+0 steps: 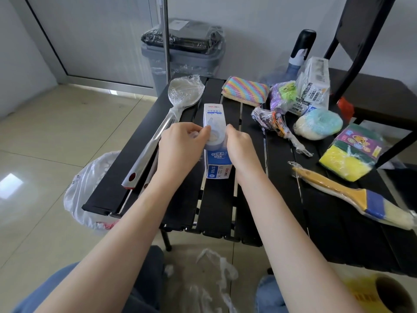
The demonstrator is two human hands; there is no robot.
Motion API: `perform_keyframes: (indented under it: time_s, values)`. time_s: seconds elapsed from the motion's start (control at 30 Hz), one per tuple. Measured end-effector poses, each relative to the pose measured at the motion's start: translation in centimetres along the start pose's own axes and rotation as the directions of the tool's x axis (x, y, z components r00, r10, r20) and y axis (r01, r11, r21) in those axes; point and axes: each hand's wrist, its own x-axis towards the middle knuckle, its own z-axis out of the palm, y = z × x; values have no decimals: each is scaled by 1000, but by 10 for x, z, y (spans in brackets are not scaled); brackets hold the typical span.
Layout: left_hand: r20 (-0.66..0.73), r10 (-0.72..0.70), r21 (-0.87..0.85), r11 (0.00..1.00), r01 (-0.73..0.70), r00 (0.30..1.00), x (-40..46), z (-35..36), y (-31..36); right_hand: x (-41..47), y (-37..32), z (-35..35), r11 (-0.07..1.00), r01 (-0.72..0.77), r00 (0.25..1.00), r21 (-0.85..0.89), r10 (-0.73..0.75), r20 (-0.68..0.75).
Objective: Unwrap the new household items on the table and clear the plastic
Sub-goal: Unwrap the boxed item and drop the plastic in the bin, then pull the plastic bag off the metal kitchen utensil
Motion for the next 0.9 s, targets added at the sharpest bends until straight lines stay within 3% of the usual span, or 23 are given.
perform_keyframes:
  time_s: [0.17,0.27,0.33,0.47,0.53,0.7,0.8,0.9]
  values:
    - [-7,-76,-40,996,75,997,8,-19,5,-11,-4,-13,990,137,990,20,-137,-7]
    - [54,-130,-343,929,141,990,18,-42,9,-22,-10,-20,946,324,946,17,-323,-8]
    - [87,-99,-534,836,130,991,19,-65,13,-28,-22,-14,892,452,892,0,-452,27]
    - [93,82,-533,846,-21,992,19,-110,-2,-38,-57,23,771,637,748,0,-618,240]
    - [27,92,-555,830,-62,995,22,-129,-18,-37,-71,50,723,690,674,16,-651,348]
    - [-136,-9,-413,910,-48,991,37,-161,-82,-20,-86,125,703,707,628,-80,-572,528]
    - [-129,-91,-330,943,44,987,42,-166,-128,-9,-81,163,685,691,623,-232,-401,672]
    - [-64,-151,-292,948,126,987,44,-163,-165,4,-77,192,611,694,635,-380,-273,722]
